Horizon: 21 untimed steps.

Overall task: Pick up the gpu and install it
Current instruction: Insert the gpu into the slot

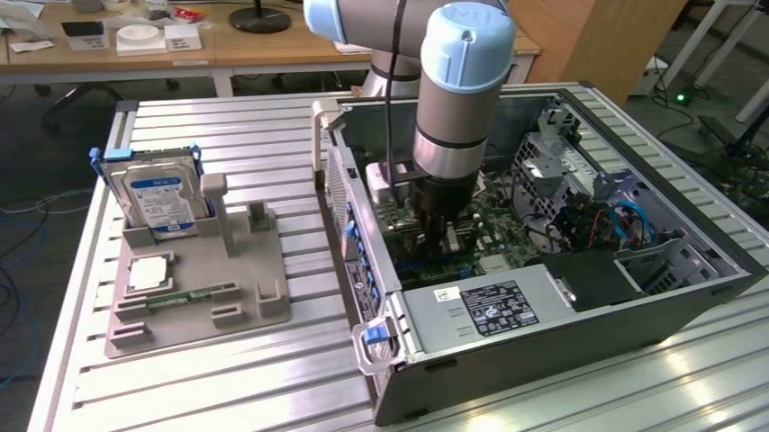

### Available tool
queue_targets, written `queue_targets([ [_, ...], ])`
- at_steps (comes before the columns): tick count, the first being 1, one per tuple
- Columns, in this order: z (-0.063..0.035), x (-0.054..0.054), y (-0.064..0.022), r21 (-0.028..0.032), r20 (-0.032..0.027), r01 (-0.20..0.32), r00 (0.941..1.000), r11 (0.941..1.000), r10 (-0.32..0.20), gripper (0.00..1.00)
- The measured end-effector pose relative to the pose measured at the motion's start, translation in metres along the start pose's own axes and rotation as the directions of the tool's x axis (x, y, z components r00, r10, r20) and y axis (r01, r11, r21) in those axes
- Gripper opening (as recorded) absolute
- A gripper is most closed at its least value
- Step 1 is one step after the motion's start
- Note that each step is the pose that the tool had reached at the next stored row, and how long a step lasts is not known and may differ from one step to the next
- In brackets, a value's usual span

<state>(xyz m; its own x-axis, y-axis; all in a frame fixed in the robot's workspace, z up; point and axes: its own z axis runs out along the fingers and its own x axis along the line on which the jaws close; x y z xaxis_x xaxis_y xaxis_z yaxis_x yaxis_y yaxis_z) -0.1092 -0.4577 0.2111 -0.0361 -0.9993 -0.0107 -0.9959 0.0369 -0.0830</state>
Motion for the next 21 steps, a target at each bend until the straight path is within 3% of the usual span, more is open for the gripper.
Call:
queue_targets([
  [11, 0.0025, 0.000, 0.0005, 0.0000, 0.0003, 0.000, 1.0000, 1.0000, 0.000, 0.28],
  [12, 0.0039, -0.001, 0.0008, 0.0008, 0.0039, 0.000, 1.0000, 1.0000, 0.000, 0.29],
  [13, 0.0039, -0.001, 0.0007, 0.0012, 0.0040, -0.001, 1.0000, 1.0000, 0.001, 0.29],
  [14, 0.0034, -0.001, 0.0006, 0.0011, 0.0024, 0.000, 1.0000, 1.0000, 0.000, 0.35],
  [17, 0.0003, -0.001, 0.0003, 0.0002, 0.0007, 0.000, 1.0000, 1.0000, 0.000, 0.35],
  [21, -0.0152, -0.001, -0.0010, 0.0009, 0.0005, 0.000, 1.0000, 1.0000, 0.000, 0.35],
])
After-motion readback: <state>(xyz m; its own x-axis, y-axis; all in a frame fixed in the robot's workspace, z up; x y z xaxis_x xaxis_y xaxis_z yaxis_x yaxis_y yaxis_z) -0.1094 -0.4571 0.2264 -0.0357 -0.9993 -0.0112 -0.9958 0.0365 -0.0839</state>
